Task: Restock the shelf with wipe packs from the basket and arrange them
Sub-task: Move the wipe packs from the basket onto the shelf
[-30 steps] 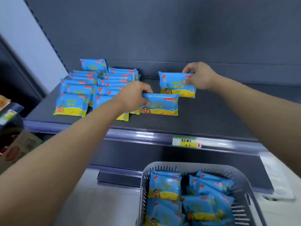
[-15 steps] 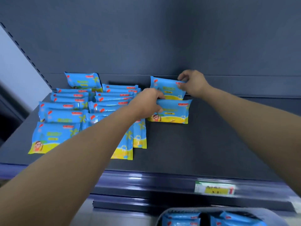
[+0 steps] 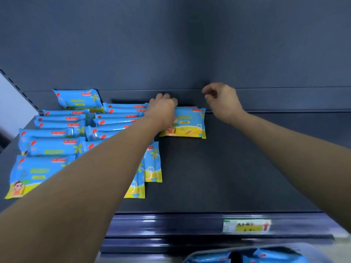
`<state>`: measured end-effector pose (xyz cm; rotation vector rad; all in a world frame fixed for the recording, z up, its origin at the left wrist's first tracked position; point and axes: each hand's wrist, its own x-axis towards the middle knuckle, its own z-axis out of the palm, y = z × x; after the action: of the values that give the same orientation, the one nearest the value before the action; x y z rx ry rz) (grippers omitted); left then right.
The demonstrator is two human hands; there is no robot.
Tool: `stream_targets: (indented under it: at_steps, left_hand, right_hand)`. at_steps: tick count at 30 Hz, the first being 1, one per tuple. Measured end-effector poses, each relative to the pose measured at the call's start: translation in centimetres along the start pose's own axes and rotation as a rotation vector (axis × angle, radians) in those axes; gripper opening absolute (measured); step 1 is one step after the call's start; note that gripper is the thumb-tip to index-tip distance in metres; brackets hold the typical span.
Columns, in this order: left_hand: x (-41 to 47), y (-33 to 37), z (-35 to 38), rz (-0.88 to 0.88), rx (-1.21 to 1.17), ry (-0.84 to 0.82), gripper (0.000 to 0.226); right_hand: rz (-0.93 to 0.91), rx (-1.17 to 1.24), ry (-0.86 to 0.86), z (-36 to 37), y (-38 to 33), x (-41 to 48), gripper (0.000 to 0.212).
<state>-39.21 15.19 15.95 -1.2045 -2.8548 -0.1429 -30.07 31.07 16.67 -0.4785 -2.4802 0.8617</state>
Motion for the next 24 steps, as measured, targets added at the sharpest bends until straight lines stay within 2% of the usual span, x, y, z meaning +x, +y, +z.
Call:
stream_targets:
  at_steps: [4, 10, 18, 21, 24]
  left_hand:
    - [-0.9, 0.5, -0.3, 0.013, 0.019, 0.028, 0.057]
    - [-4.3, 2.1, -2.5, -0.007, -0.137, 0.183, 0.045]
    - [-13.2, 9.4, -4.7, 0.115, -0.345, 0.322, 0.041]
    - [-17.4, 12.9, -3.6, 0.142, -0.425, 0.314, 0.043]
    - [-21.8, 15.9, -0.4, 0.136, -0.459, 0.202, 0.041]
  right_hand:
    - [-0.018, -0.052, -0.005, -0.9, -0.1, -1.7, 0.024]
    - [-0.07, -0.086, 0.005, -3.2, -1.0, -5.0, 0.024]
    - [-0.294, -0.178, 0.01, -8.1, -1.8, -14.1, 0.024]
    - [-0.361, -0.242, -0.027, -9.8, -0.3, -19.7, 0.024]
    - [-0.367, -0.269, -0.093, -10.7, 2.5, -25.4, 0.023]
